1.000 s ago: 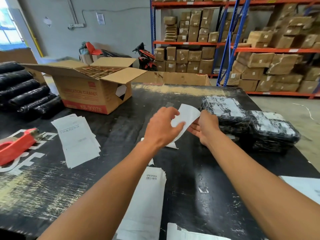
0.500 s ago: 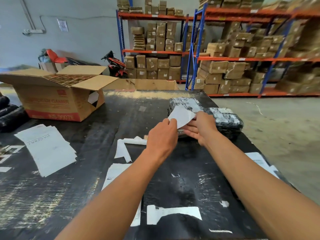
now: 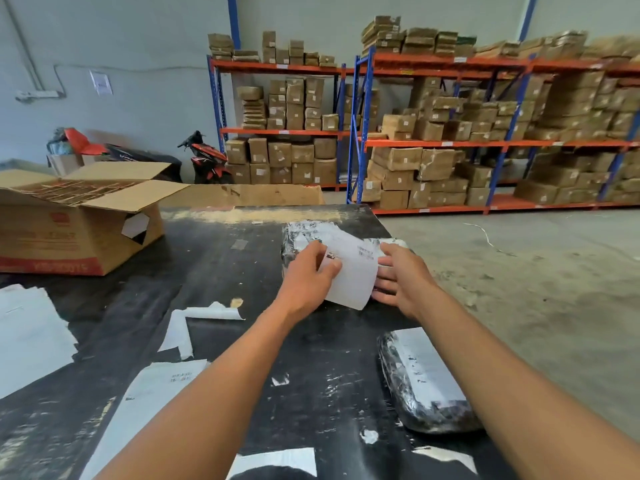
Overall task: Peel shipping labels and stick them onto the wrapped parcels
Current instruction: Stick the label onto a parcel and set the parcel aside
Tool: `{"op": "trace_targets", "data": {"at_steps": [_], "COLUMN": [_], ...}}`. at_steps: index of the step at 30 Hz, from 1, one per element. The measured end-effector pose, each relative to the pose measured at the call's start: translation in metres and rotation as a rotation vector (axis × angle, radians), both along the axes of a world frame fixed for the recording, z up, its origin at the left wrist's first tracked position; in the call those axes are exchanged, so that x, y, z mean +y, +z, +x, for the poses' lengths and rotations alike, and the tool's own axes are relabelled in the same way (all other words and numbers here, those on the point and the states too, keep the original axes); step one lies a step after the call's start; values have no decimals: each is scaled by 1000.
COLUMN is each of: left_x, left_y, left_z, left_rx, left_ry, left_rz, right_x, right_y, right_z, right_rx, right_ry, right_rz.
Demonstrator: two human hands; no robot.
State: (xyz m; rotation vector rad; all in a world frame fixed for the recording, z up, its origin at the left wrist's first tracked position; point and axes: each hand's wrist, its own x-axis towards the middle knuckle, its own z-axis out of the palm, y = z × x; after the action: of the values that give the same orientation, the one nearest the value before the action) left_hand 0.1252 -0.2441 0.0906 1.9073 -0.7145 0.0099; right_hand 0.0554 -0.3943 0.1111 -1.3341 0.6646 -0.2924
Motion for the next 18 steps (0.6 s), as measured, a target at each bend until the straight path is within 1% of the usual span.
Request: {"op": "trace_targets", "data": {"at_steps": [2, 4, 10, 15, 18], "left_x": [-24, -48, -116, -154, -171], "left_y": [-1, -4, -2, 4, 5], "left_z": [-5, -12, -29, -29, -27], "left_rx": [89, 146, 271, 383, 410], "left_ry": [9, 34, 136, 154, 163], "left_rz": [-82, -115, -135, -176, -184], "right_x": [-24, -51, -126, -167, -183], "right_y": [1, 2, 10, 15, 12], "right_z": [-9, -16, -23, -21, -17], "right_rx": [0, -36, -64, -91, -102], "right_ry": [66, 75, 95, 83, 95], "right_rz": [3, -25, -241, -389, -422]}}
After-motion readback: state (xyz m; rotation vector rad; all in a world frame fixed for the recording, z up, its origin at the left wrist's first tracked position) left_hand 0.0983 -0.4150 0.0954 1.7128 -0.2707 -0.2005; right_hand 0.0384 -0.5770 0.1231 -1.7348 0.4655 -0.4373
